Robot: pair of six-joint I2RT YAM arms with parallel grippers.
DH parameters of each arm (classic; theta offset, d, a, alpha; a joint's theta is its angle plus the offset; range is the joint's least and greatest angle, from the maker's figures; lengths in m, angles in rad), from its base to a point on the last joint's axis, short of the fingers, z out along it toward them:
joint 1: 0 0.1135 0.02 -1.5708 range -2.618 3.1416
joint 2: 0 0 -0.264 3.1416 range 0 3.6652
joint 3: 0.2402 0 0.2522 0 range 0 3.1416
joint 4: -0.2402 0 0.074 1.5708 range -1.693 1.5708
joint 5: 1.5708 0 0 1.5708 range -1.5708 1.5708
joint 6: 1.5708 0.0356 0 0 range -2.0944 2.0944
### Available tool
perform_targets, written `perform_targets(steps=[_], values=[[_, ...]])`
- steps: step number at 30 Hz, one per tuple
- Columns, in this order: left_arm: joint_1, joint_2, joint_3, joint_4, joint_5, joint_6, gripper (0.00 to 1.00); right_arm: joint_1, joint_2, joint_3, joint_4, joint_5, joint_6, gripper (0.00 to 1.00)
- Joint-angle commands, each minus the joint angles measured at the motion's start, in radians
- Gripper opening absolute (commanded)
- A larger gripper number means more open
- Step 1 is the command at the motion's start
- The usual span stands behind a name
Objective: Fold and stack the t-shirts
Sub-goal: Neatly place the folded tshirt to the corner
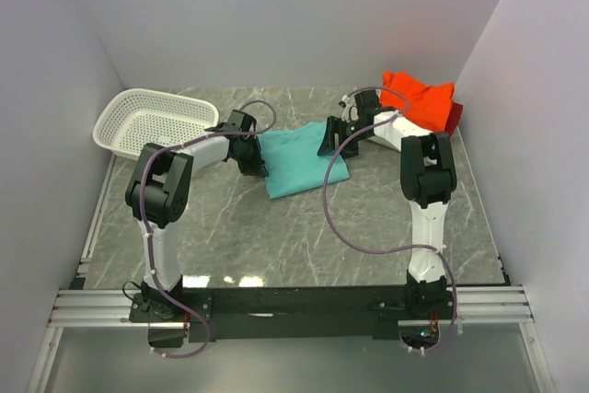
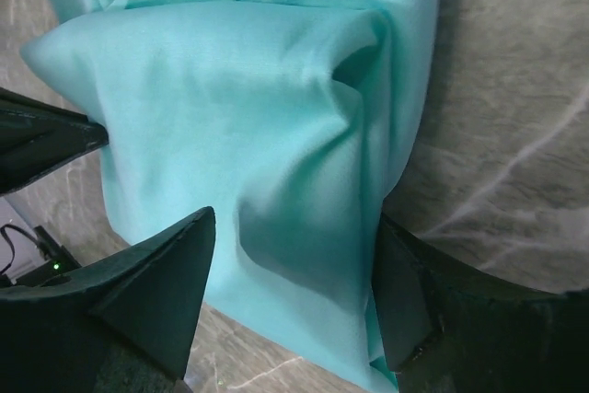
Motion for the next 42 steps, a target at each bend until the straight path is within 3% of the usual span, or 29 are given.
perform_targets(steps=[1,6,9,13,18,19,23,33,42], values=[[-0.008,0.058,-0.023,-0.022,-0.013,0.028,0.0,0.037,0.048,0.002,-0.013,-0.007,-0.015,0.71],[-0.009,0.063,-0.02,-0.018,-0.01,0.028,0.0,0.061,0.045,0.004,-0.011,0.0,-0.017,0.62],[-0.009,0.06,-0.023,-0.014,-0.007,0.026,0.0,0.066,0.042,0.005,-0.008,0.014,-0.011,0.49],[-0.009,0.049,-0.037,0.0,0.01,0.023,0.01,0.068,0.017,0.0,-0.001,0.026,0.002,0.22],[-0.009,0.023,-0.048,0.017,0.03,0.006,0.39,0.068,-0.019,0.039,-0.016,0.055,0.015,0.01],[-0.009,0.018,-0.048,0.017,0.033,0.003,0.49,0.066,-0.033,0.059,-0.025,0.069,0.019,0.0],[-0.009,-0.016,-0.046,0.011,0.036,0.0,0.6,0.066,-0.049,0.149,-0.105,0.172,0.003,0.0],[-0.009,-0.077,-0.098,0.029,0.047,-0.011,0.61,0.061,0.016,0.52,-0.418,0.557,-0.061,0.0],[-0.009,-0.092,-0.18,0.061,0.059,-0.02,0.6,0.039,0.037,0.645,-0.446,0.827,-0.078,0.0]])
